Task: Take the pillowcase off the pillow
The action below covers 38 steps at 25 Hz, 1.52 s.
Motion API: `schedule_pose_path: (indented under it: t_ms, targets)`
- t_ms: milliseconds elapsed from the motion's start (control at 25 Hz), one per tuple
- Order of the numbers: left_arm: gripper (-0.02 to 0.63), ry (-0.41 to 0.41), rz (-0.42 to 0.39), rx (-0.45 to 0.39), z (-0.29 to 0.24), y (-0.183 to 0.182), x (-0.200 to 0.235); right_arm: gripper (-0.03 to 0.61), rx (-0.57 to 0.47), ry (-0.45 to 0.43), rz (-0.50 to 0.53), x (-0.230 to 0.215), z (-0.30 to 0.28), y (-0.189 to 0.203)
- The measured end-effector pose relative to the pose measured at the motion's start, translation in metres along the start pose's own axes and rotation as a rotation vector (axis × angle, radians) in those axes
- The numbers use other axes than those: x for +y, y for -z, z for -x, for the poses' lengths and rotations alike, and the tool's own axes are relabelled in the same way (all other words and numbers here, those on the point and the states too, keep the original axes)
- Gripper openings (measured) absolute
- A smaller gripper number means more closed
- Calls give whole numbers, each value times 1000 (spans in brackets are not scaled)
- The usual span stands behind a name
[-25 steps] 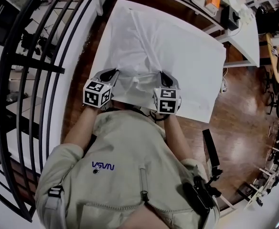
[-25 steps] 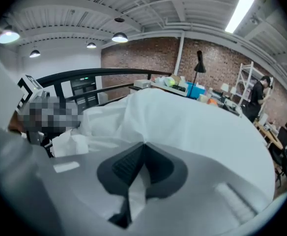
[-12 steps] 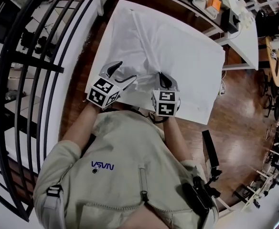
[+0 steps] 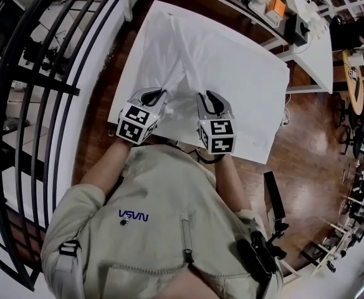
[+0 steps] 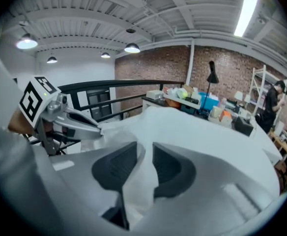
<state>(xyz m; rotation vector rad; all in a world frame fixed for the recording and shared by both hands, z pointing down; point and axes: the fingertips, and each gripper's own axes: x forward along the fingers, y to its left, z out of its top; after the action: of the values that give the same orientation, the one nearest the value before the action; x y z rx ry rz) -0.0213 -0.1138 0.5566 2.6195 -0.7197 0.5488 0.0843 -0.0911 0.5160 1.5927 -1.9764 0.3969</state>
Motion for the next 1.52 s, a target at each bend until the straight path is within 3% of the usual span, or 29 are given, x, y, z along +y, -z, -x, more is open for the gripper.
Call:
schedule_pose_path:
  t_ms: [120, 240, 320, 400, 480, 640, 720, 840, 1040, 1280, 1520]
  targets:
    - [14, 5, 40, -21, 3, -3, 1, 104, -147, -67, 110, 25, 12, -50]
    - [14, 7, 43, -35, 6, -6, 1, 104, -273, -249, 200, 79, 20, -93]
    - [14, 9, 45, -46, 7, -7, 1, 103, -299, -365, 247, 114, 19, -102]
    - [12, 10, 50, -55, 8, -8, 1, 84, -263, -420, 284, 133, 8, -97]
    - [12, 9, 61, -54, 8, -7, 2, 63, -142, -394, 297, 129, -14, -76]
    - [8, -14, 95, -55, 12, -4, 11, 61, 193, -229, 342, 77, -45, -18]
    - [8, -22, 120, -56, 16, -1, 17, 63, 267, -185, 341, 57, -47, 0]
    - [8, -20, 121, -60, 17, 0, 17, 76, 251, -194, 325, 53, -44, 1]
    - [8, -16, 97, -66, 20, -3, 14, 166, 172, -255, 463, 91, -44, -18]
    - [8, -22, 58, -53, 22, -2, 5, 173, 248, -262, 583, 101, -59, -5]
    - [8, -47, 61, -33, 28, 10, 11, 187, 307, -267, 551, 90, -63, 4]
